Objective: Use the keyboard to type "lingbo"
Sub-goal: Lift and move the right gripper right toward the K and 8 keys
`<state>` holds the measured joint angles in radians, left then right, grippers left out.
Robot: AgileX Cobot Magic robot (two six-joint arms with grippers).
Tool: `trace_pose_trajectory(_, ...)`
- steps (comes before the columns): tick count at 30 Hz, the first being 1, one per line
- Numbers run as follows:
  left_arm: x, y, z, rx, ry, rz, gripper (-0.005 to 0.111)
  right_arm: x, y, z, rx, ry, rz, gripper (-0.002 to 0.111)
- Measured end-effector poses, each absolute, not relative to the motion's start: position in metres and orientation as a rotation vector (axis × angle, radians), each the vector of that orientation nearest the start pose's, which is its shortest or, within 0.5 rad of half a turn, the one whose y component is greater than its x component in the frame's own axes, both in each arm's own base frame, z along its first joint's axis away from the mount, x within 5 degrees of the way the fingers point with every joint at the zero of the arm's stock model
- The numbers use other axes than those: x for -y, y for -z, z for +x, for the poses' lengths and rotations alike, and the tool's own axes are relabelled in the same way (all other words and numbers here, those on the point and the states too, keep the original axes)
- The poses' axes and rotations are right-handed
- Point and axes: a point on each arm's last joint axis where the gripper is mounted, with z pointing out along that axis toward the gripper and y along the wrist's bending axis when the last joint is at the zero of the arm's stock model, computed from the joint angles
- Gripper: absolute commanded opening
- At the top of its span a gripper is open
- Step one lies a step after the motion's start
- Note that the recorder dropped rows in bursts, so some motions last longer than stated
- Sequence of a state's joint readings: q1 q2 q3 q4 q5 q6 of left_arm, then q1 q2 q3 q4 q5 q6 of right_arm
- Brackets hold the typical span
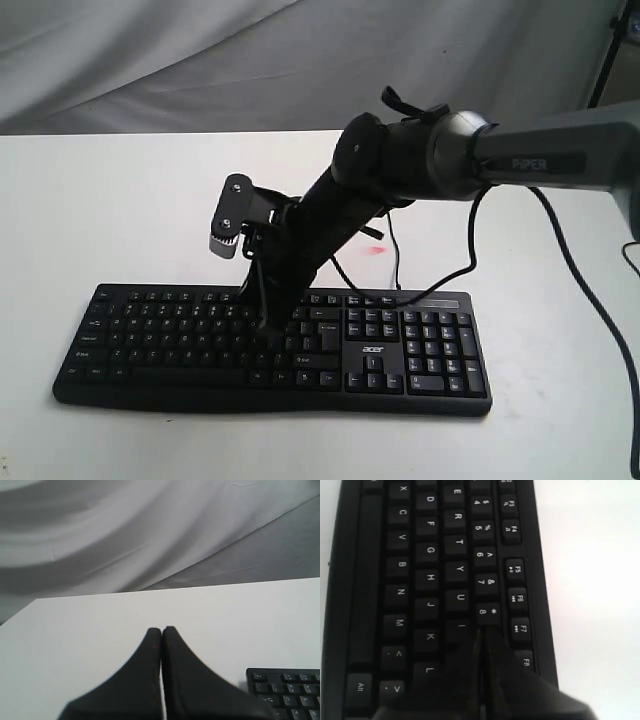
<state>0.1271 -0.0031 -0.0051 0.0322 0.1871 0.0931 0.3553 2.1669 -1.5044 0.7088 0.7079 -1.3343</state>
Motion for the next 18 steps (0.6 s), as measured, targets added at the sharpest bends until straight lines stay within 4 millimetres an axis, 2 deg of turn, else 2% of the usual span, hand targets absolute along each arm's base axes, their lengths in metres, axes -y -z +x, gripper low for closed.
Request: trace_pose_trajectory(18, -0.0076, -0.1981, 0.0551, -1.666, -0.196, -0.007, 0.001, -0.1916, -0.1389, 0.4007, -2.142, -0.486, -1.525, 0.000)
